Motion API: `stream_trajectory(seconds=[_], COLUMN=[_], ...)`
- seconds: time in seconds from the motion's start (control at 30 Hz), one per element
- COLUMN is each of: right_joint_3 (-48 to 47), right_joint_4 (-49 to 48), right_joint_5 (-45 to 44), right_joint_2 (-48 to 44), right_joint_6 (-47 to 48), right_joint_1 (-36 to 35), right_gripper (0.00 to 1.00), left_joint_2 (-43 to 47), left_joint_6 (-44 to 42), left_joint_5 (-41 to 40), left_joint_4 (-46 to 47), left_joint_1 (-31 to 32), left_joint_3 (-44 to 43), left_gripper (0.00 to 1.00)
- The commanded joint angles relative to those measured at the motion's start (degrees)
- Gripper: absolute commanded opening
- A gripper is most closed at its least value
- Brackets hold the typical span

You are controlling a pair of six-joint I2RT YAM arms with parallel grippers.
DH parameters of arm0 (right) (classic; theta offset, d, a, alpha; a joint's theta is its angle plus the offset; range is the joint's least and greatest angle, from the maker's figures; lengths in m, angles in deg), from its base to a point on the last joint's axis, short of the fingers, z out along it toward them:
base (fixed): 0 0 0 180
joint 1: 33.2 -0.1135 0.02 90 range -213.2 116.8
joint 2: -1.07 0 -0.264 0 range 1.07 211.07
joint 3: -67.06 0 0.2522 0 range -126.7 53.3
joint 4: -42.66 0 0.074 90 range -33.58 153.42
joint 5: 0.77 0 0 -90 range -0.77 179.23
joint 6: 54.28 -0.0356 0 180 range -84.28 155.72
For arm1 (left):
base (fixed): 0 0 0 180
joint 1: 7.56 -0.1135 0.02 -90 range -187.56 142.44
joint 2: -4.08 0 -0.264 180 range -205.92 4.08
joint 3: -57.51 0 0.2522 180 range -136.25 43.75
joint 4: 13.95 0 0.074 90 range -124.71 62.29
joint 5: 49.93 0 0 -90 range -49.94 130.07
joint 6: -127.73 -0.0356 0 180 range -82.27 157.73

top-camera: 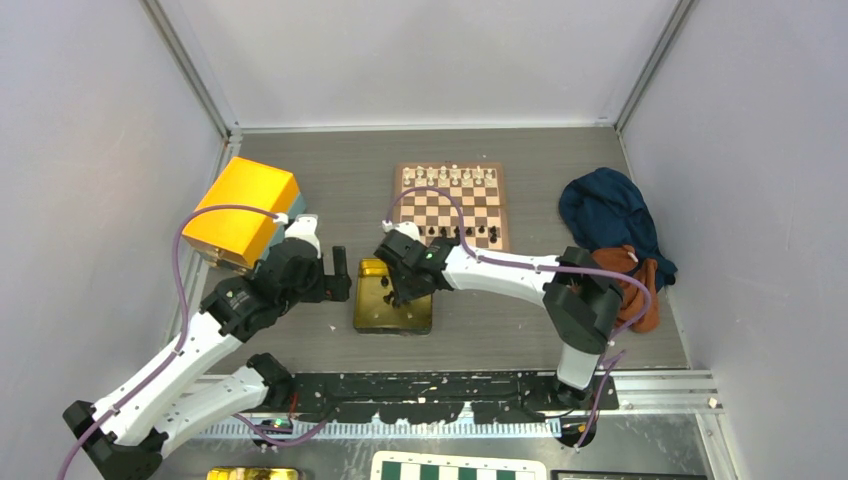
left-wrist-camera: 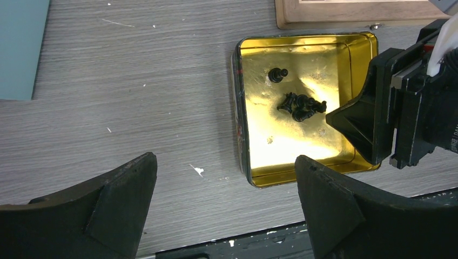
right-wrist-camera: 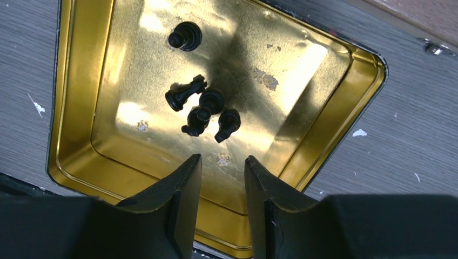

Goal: Set up the chess pieces on the board
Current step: Pick up the chess piece from the storage box.

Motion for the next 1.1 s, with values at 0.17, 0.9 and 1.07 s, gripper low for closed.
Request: stream_trajectory(seconds=[0.17,0.9,1.07], right_joint_3=[0.3,1.5,1.5], right_joint_4=[-4.1,-5.7,-6.3], right_joint_5=[1.4,2.8,3.2], right_joint_2=[0.9,2.3,2.8], right_joint_6=[-0.1,-0.1,-0.1], right_joint_1=[1.0,1.9,2.1], right_gripper=[0.4,0.37,0.36], left_joint_2=[0.8,2.0,2.1], left_joint_6=[-1.2,-1.0,-1.0], left_joint_5=[-0.9,-1.1,-1.2], left_joint_4=[0.9,1.3,1.3], left_joint_1=[0.1,0.1,0.1], left_joint_3=[-0.7,0.3,0.5], left_gripper=[1.0,1.0,1.0])
